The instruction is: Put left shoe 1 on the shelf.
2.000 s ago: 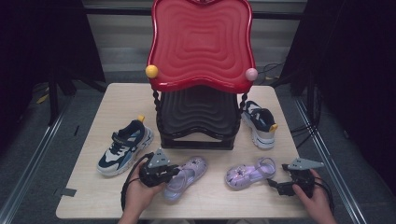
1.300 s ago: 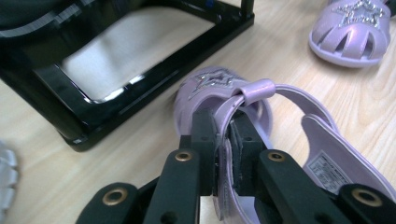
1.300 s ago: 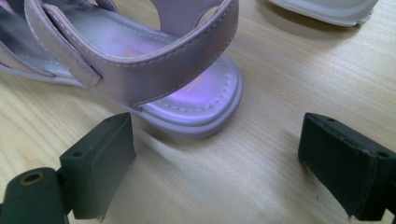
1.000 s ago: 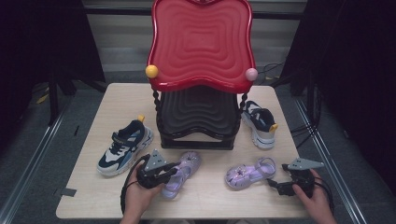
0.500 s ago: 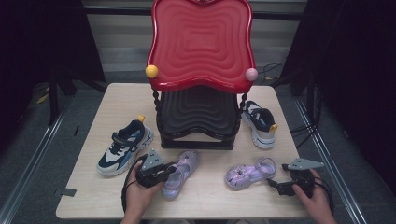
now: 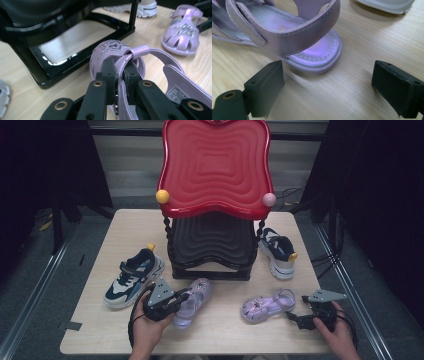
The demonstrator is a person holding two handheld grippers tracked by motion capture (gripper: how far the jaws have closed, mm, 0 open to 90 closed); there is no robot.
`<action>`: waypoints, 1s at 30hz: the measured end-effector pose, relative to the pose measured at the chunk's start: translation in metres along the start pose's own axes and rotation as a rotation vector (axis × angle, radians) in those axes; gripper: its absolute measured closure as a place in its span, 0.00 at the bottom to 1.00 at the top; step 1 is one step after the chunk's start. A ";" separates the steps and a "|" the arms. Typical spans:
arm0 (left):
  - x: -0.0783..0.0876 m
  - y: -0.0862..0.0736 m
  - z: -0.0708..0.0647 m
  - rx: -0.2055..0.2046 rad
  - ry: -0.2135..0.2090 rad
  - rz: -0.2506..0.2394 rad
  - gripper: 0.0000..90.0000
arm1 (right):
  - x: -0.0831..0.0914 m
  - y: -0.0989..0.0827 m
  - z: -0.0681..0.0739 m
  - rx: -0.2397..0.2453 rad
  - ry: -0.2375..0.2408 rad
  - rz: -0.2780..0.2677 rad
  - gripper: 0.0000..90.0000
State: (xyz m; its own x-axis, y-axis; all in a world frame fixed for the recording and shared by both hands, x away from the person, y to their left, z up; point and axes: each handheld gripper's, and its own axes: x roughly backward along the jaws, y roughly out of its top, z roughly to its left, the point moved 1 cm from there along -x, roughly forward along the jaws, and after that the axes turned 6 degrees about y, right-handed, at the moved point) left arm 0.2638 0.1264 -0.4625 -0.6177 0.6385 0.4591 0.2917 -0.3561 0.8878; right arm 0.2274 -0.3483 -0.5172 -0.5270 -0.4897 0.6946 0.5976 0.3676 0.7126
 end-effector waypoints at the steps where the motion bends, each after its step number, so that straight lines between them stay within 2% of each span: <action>1: 0.002 0.002 0.000 -0.005 0.005 -0.009 0.92 | 0.000 0.000 0.000 0.000 0.000 0.000 0.11; 10: 0.017 0.017 -0.001 -0.017 0.038 -0.101 0.92 | 0.000 0.000 0.000 0.001 0.000 -0.001 0.11; 22: 0.032 0.037 0.001 -0.048 0.082 -0.162 0.92 | 0.000 0.000 0.000 0.001 0.003 -0.002 0.11; 26: 0.036 0.046 -0.001 -0.072 0.101 -0.184 0.92 | 0.000 0.000 0.000 0.001 0.000 -0.001 0.11; 30: 0.035 0.053 0.000 -0.069 0.120 -0.205 0.92 | 0.000 0.000 0.000 0.001 0.003 -0.003 0.11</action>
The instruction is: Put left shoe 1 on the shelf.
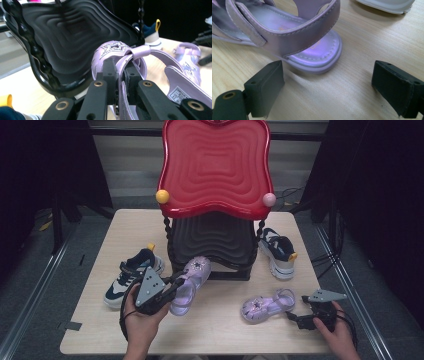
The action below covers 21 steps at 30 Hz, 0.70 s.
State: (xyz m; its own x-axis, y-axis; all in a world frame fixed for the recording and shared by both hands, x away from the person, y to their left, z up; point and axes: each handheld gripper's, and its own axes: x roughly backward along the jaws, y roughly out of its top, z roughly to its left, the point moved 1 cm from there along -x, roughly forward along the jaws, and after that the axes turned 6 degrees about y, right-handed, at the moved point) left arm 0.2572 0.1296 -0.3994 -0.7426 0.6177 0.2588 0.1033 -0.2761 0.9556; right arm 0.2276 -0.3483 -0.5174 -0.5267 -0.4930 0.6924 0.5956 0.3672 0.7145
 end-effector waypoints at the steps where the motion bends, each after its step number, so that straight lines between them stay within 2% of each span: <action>1: -0.001 0.001 0.000 -0.006 0.007 -0.003 0.92 | 0.000 0.000 0.000 -0.001 0.000 0.000 0.11; 2: -0.002 0.003 0.001 -0.020 0.019 -0.008 0.92 | 0.000 0.000 0.000 -0.001 -0.001 0.001 0.11; 3: -0.004 0.004 0.000 -0.002 0.017 -0.012 0.92 | 0.000 0.000 0.000 0.000 0.000 0.000 0.11; 7: -0.009 0.009 0.002 0.000 0.027 -0.024 0.92 | 0.000 0.000 0.000 -0.001 -0.001 0.001 0.11; 11: -0.014 0.014 0.003 -0.003 0.058 -0.042 0.92 | 0.000 0.000 0.000 -0.001 0.000 0.000 0.11; 12: -0.015 0.015 0.003 -0.003 0.049 -0.041 0.92 | 0.000 0.000 0.000 -0.001 0.000 0.000 0.11; 16: -0.020 0.017 0.004 0.007 0.079 -0.049 0.92 | 0.000 0.000 0.000 -0.001 0.000 0.000 0.11; 21: -0.031 0.018 0.003 0.007 0.091 -0.038 0.92 | 0.000 0.000 0.000 0.002 0.001 -0.001 0.11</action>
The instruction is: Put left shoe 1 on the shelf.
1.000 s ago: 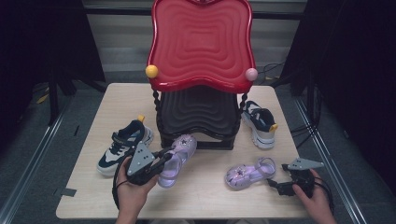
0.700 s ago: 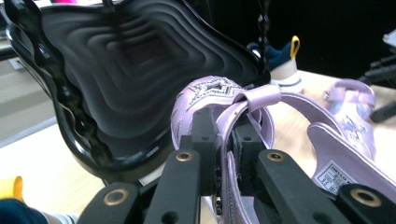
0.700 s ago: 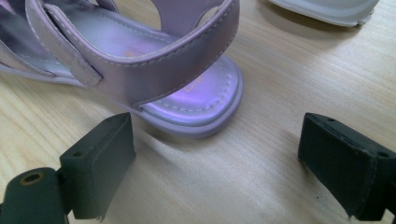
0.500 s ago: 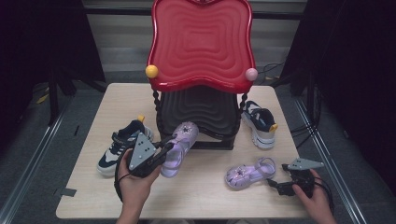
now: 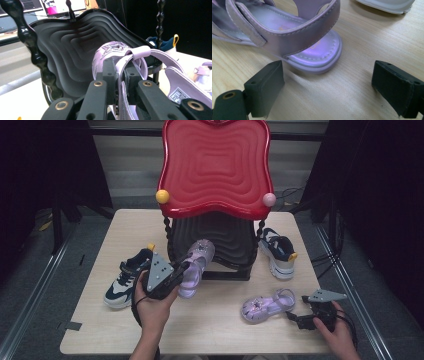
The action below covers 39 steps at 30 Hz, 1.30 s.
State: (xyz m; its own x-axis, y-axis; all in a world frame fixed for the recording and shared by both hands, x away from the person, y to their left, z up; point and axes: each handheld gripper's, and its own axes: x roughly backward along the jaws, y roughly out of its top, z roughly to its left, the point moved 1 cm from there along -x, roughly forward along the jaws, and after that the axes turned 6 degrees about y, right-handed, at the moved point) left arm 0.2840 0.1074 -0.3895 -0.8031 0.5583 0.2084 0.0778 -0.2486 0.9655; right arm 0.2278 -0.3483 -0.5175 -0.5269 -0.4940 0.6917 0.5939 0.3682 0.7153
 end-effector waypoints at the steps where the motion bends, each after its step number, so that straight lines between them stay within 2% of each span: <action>1: -0.002 0.000 0.000 0.004 0.005 -0.006 0.92 | 0.000 0.000 0.000 -0.003 -0.001 0.001 0.11; 3: -0.006 0.001 0.000 0.008 0.015 -0.012 0.92 | 0.000 0.000 0.000 -0.002 -0.002 0.002 0.11; 6: -0.012 0.001 0.000 0.039 0.028 -0.024 0.92 | 0.000 0.000 0.000 0.000 0.000 0.000 0.11; 11: -0.022 0.000 0.000 0.057 0.056 -0.031 0.92 | 0.000 0.000 0.000 -0.002 -0.001 0.001 0.11; 18: -0.033 -0.002 0.001 0.097 0.072 -0.060 0.92 | 0.000 0.000 0.000 -0.002 -0.001 0.001 0.11; 23: -0.038 -0.003 0.003 0.091 0.075 -0.058 0.92 | 0.000 0.000 0.000 -0.002 0.000 0.001 0.11; 25: -0.040 -0.003 0.002 0.106 0.080 -0.071 0.92 | 0.000 0.000 0.000 -0.002 -0.001 0.001 0.11; 30: -0.044 0.000 0.002 0.093 0.095 -0.076 0.92 | 0.000 0.000 0.000 -0.002 -0.001 0.001 0.11; 33: -0.047 0.000 0.004 0.099 0.114 -0.081 0.92 | 0.000 0.000 0.000 -0.002 -0.001 0.001 0.11; 34: -0.049 0.000 0.004 0.115 0.120 -0.089 0.92 | 0.000 0.000 0.000 -0.002 -0.001 0.001 0.11; 37: -0.053 0.000 0.005 0.103 0.125 -0.084 0.92 | 0.000 0.000 0.000 -0.003 -0.001 0.001 0.11; 39: -0.056 0.001 0.004 0.114 0.124 -0.085 0.92 | 0.000 0.000 0.000 -0.002 -0.001 0.001 0.11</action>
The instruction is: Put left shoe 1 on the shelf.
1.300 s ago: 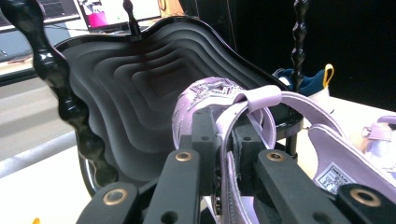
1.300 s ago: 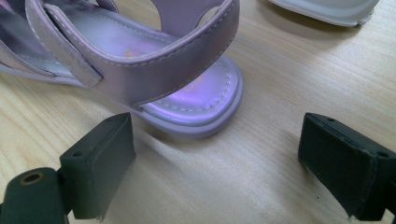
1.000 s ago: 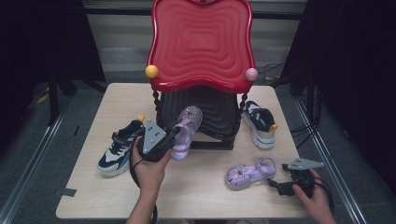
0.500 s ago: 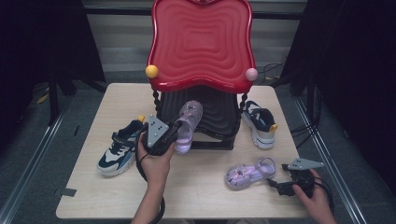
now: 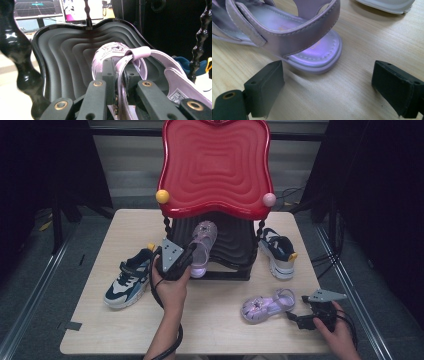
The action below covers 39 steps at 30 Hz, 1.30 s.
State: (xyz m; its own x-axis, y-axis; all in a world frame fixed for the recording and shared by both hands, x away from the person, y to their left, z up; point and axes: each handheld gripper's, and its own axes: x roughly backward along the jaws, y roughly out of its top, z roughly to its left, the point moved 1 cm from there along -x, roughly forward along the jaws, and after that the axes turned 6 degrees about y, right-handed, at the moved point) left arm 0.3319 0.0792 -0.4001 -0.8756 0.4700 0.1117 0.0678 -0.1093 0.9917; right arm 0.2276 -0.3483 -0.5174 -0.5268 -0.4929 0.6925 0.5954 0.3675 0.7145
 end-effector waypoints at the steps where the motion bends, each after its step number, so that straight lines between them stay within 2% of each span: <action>1: -0.002 0.000 0.000 0.005 0.004 -0.003 0.92 | 0.000 0.000 0.000 -0.001 0.000 0.000 0.11; 5: -0.006 0.002 0.001 0.012 0.008 -0.009 0.92 | 0.000 0.000 0.000 0.000 0.001 0.000 0.11; 8: -0.010 0.004 0.001 0.023 0.037 -0.024 0.92 | 0.000 0.000 0.000 0.000 0.001 0.000 0.11; 9: -0.012 0.005 0.002 0.003 0.014 -0.027 0.92 | 0.000 0.000 0.000 0.000 0.001 0.000 0.11; 11: -0.015 0.005 0.001 0.026 0.031 -0.033 0.92 | 0.000 0.000 0.000 0.001 0.002 0.000 0.11; 18: -0.026 0.007 0.000 0.016 0.061 -0.045 0.92 | 0.000 0.000 0.000 0.005 0.003 0.001 0.11; 27: -0.042 0.010 -0.006 0.023 0.112 -0.074 0.92 | 0.000 0.000 0.000 0.007 0.004 0.000 0.11; 29: -0.045 0.010 -0.005 0.032 0.123 -0.077 0.92 | 0.000 0.000 0.000 0.007 0.003 0.001 0.11; 30: -0.046 0.009 -0.006 0.051 0.126 -0.085 0.92 | 0.000 0.000 -0.001 0.007 0.002 0.002 0.11; 32: -0.048 0.008 -0.005 0.054 0.137 -0.090 0.92 | 0.000 0.000 -0.001 0.008 0.003 0.002 0.11; 35: -0.052 0.008 -0.008 0.089 0.148 -0.115 0.92 | 0.000 0.000 0.000 0.007 0.003 0.002 0.11; 36: -0.053 0.008 -0.008 0.088 0.149 -0.115 0.92 | 0.000 0.000 -0.001 0.008 0.003 0.002 0.11; 37: -0.052 0.008 -0.007 0.052 0.153 -0.095 0.92 | 0.000 0.000 -0.001 0.009 0.006 0.000 0.11; 38: -0.054 0.009 -0.008 0.076 0.159 -0.111 0.92 | 0.000 0.000 -0.001 0.007 0.006 0.001 0.11; 39: -0.054 0.009 -0.008 0.068 0.164 -0.104 0.92 | 0.000 0.000 0.000 0.007 0.006 0.001 0.11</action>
State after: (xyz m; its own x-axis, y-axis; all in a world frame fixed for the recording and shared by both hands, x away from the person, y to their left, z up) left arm 0.3758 0.0462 -0.3980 -0.9454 0.3260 0.0024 0.0005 -0.0059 1.0000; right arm 0.2283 -0.3485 -0.5174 -0.5222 -0.4972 0.6929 0.5916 0.3740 0.7142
